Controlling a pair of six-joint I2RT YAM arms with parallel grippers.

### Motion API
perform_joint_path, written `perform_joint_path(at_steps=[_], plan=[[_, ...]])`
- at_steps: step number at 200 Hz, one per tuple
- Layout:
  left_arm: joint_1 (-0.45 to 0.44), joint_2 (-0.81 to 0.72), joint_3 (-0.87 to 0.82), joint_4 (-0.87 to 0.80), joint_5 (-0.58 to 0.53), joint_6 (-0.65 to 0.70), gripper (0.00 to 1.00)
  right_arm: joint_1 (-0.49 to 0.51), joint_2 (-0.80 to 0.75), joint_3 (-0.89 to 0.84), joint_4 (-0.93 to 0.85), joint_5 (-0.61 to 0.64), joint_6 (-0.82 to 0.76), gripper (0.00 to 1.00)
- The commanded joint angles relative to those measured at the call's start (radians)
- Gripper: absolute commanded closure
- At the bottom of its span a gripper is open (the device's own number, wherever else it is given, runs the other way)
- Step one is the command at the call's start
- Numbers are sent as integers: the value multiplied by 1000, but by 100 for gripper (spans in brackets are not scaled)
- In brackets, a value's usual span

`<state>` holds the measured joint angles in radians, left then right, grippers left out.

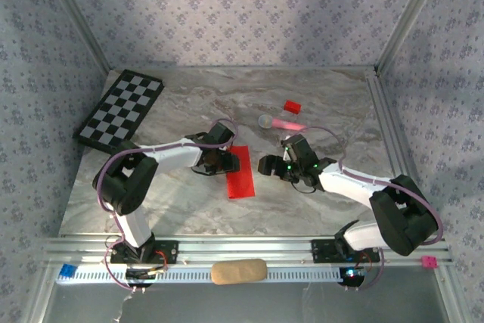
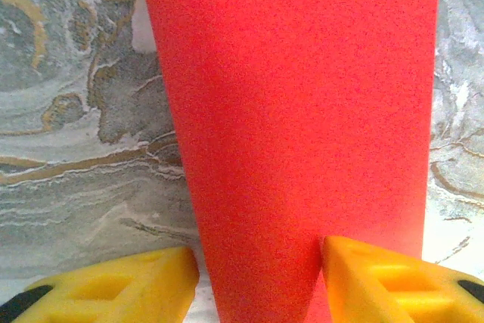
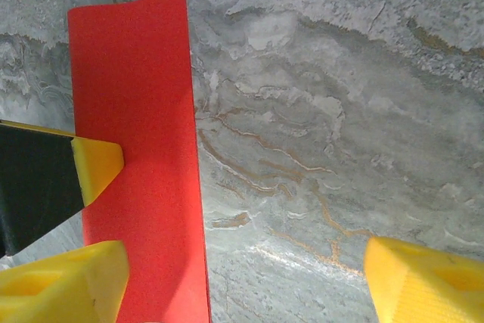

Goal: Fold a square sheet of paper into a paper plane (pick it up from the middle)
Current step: First fold the square sheet of paper in half at the center of the table, then hold the square sheet of paper at the center of the table.

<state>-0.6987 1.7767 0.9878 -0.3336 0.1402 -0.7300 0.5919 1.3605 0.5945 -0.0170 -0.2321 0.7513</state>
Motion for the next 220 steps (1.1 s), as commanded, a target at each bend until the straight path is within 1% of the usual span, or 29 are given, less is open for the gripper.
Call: perform_joint_path(at_steps=[1, 11, 20, 38, 62, 68, 76, 77, 86, 90, 93, 115, 132, 165, 196, 220], plan=[[4, 122, -53, -18, -106, 14, 47, 6, 10, 27, 19, -18, 9, 23], [2, 124, -51, -25, -109, 12, 47, 6, 11, 26, 33, -35, 11, 27], [1, 124, -59, -20, -110, 5, 47, 8, 13, 27, 49, -52, 10, 32], [3, 127, -72, 4, -95, -6, 47, 10, 31, 29, 76, -87, 4, 46], [2, 126, -73, 3, -91, -10, 47, 14, 79, 53, 90, -129, 6, 67], [2, 123, -75, 4, -91, -10, 47, 19, 97, 67, 88, -137, 1, 74], [2, 119, -76, 2, -92, -10, 47, 25, 113, 81, 79, -135, -3, 81], [2, 117, -77, 2, -92, -10, 47, 27, 118, 86, 76, -133, -4, 83], [1, 116, -78, 1, -95, -9, 47, 34, 139, 102, 68, -126, -2, 91], [2, 115, -77, 0, -96, -9, 47, 37, 153, 115, 56, -116, 3, 98], [2, 115, -76, -1, -96, -8, 47, 39, 159, 121, 47, -113, 6, 100], [1, 115, -71, -6, -105, 1, 47, 56, 232, 198, -25, -111, 0, 100], [2, 114, -71, -3, -103, 4, 47, 68, 269, 222, -8, -119, 3, 100], [2, 121, -74, 6, -99, 0, 47, 90, 358, 281, 29, -175, 8, 100], [-1, 128, -78, 11, -93, -2, 47, 96, 434, 352, -5, -224, -26, 100], [-2, 135, -80, 14, -91, -3, 47, 97, 461, 367, -23, -220, -38, 100]])
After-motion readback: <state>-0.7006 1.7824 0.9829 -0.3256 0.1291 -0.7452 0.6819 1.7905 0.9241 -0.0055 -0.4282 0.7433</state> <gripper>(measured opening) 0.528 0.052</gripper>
